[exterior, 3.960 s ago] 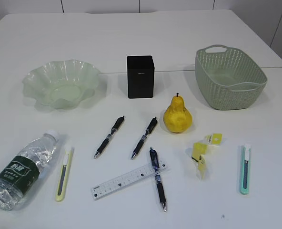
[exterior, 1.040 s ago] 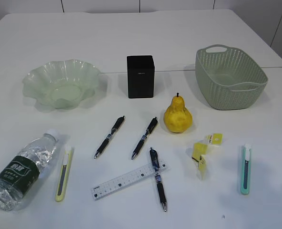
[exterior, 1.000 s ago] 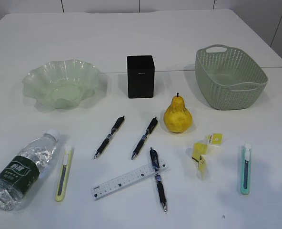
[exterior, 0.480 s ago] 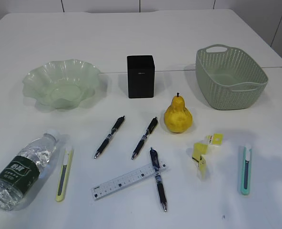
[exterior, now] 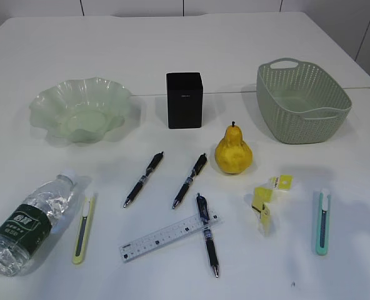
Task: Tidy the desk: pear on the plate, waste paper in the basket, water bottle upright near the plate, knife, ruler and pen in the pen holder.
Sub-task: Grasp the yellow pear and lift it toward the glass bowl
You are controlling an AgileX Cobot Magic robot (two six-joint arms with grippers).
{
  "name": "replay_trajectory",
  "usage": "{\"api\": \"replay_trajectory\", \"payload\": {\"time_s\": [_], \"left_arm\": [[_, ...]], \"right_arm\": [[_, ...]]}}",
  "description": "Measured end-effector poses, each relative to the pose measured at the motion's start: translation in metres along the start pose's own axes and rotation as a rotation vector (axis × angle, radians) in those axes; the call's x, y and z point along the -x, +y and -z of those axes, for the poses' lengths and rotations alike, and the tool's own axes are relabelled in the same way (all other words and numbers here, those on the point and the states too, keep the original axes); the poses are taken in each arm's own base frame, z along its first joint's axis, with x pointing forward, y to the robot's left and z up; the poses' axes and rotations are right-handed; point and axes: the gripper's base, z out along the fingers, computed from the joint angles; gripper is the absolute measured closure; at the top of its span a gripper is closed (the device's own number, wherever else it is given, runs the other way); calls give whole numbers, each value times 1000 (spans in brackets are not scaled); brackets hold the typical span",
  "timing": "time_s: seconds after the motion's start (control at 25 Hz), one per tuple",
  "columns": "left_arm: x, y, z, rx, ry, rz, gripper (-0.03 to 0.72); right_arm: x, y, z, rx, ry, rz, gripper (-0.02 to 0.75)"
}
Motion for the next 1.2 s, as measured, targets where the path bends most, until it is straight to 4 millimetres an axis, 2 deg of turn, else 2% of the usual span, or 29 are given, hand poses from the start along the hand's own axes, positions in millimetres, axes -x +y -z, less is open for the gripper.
{"api": "replay_trajectory", "payload": {"time_s": [0.4,0.76,0.96,1.2], "left_arm": [[37,-36,-34,-84,69,-127,106],[89,-78,-79,-156,84,-217,100],[113,-107,-116,-195,95,-267,100],[129,-152,-161,-246,106,-341,100]], "right_arm": [[-2,2,-3,17,42,-11,169],[-2,2,-3,18,44,-12,169],[-2,2,-3,20,44,-13,169],[-2,2,-3,20,44,-13,170]]}}
